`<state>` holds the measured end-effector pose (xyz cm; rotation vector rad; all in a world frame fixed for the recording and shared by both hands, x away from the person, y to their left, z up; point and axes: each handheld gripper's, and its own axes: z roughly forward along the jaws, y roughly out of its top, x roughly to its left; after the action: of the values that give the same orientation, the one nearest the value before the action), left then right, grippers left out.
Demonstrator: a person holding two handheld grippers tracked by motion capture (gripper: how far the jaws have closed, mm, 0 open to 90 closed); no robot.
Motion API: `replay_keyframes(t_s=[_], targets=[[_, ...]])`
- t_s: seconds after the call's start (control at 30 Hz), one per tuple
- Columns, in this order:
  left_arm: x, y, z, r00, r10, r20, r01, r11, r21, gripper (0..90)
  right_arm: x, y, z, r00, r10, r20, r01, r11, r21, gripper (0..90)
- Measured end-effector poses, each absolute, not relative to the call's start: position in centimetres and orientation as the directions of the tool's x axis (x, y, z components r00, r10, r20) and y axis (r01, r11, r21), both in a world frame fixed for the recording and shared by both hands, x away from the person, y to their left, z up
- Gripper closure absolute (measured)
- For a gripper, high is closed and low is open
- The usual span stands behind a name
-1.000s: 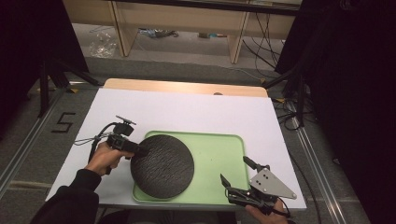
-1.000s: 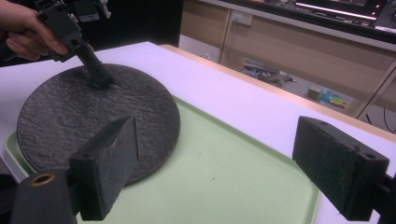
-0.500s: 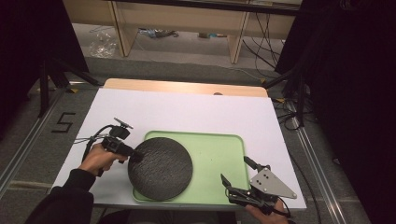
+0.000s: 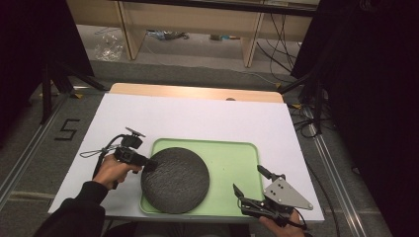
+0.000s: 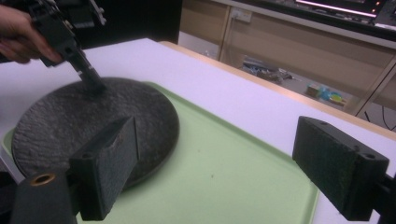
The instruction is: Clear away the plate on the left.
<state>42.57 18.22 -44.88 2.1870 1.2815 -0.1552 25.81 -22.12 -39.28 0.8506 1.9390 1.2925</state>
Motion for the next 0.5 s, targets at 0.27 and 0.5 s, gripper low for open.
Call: replay_keyframes(t_s=[0.27,0.5], targets=[[42.7,15.1,-45.5,0.535,0.757,-0.375,0.818,-0.352,0.456,66.0,25.9,-22.1,-39.4,-0.578,0.8,-0.16,0.163,0.305,0.938,15.4],[42.9,13.3,-46.1,0.54,0.752,-0.377,0.815,-0.357,0.455,64.7,25.7,-22.0,-39.4,-0.582,0.801,-0.141,0.178,0.295,0.939,15.4]])
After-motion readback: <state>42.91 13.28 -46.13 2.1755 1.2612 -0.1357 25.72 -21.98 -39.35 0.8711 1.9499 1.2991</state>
